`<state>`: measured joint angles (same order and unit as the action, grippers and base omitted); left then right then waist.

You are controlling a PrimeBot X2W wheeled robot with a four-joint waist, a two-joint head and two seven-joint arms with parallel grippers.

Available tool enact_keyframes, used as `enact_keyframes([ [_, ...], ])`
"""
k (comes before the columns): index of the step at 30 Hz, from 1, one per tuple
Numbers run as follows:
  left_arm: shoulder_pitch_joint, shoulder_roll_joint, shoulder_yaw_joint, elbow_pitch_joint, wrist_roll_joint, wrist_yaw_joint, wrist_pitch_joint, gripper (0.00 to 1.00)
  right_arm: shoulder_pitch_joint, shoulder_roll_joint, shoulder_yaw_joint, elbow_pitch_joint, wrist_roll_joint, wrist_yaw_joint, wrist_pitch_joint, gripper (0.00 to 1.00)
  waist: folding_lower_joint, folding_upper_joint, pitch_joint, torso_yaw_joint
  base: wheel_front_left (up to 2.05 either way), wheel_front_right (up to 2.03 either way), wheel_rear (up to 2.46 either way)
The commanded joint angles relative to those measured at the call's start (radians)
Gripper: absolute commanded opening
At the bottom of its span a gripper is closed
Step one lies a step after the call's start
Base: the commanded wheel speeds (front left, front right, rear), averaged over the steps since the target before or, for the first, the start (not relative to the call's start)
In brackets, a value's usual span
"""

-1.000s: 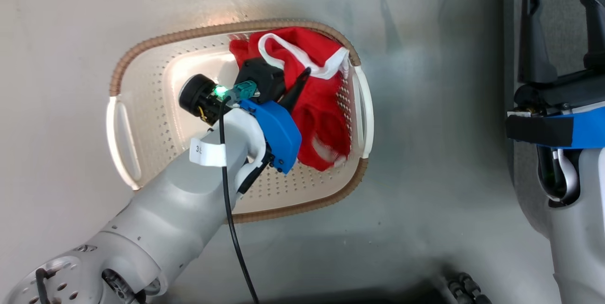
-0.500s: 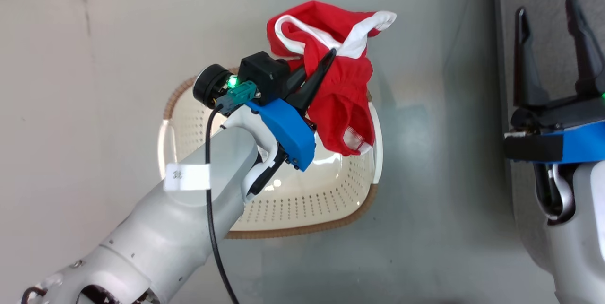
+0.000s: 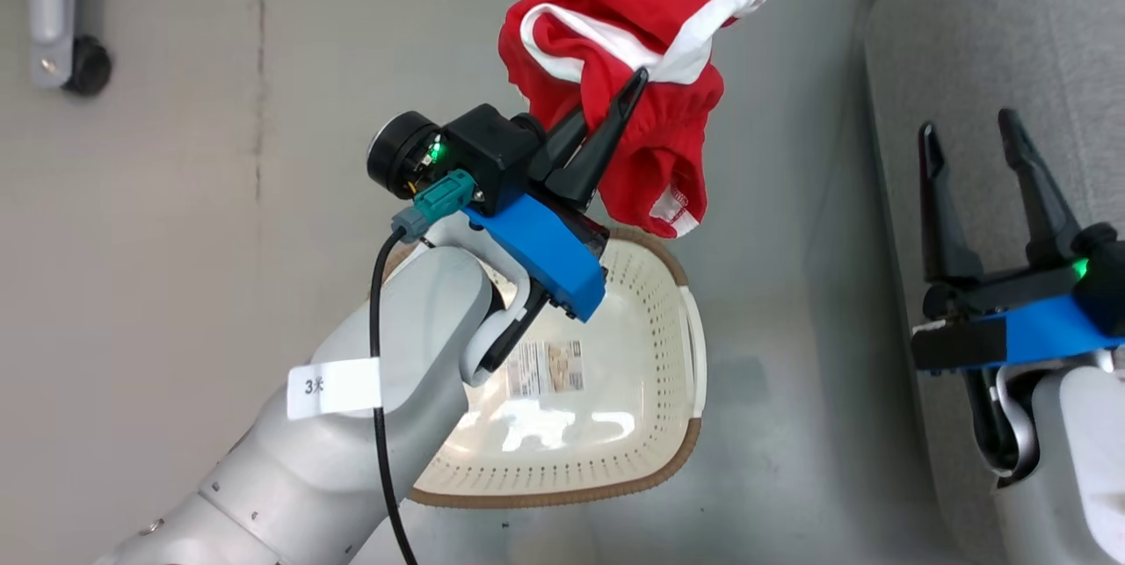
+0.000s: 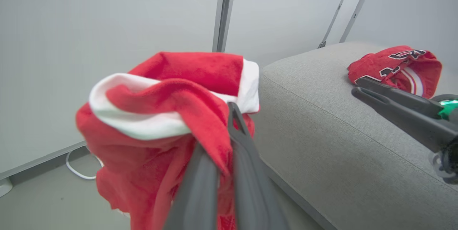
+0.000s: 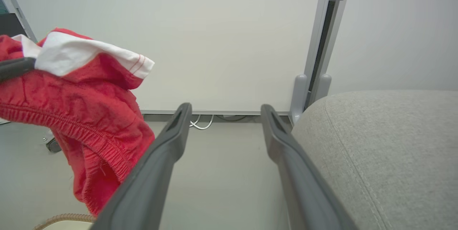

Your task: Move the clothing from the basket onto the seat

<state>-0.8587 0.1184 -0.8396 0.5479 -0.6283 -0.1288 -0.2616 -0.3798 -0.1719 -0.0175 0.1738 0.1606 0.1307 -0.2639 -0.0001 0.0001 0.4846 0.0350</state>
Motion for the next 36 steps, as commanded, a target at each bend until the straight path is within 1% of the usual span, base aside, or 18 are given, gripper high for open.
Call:
enact_keyframes([
  [1,0.012,-0.004,0.011,-0.013,0.016,0.001,-0.005,0.00,0.021,0.003,0.001,0.006,0.003,0.000,-0.001,1.00,0.0001,-0.0001,-0.068,0.006,0.00,0.00,0.00],
  [10,0.023,-0.015,0.041,-0.054,0.045,0.000,-0.005,0.00,0.088,0.016,0.006,0.036,0.009,0.000,-0.001,1.00,0.0001,-0.0001,-0.209,0.012,0.00,0.00,0.00],
  [20,0.038,-0.002,0.024,-0.100,0.042,0.007,0.012,0.00,0.164,0.041,-0.003,0.059,0.011,0.000,-0.001,1.00,0.0001,-0.0001,-0.338,0.019,0.00,0.00,0.00],
  [32,0.059,0.022,0.015,-0.173,0.031,0.031,0.050,0.00,0.203,0.056,-0.009,0.059,0.013,0.000,-0.001,1.00,0.0001,-0.0001,-0.380,0.024,0.00,0.00,0.00],
  [36,0.064,0.030,0.012,-0.184,0.027,0.036,0.056,0.00,0.199,0.046,0.005,0.051,0.008,0.000,-0.001,1.00,0.0001,-0.0001,-0.385,0.024,0.00,0.00,0.00],
])
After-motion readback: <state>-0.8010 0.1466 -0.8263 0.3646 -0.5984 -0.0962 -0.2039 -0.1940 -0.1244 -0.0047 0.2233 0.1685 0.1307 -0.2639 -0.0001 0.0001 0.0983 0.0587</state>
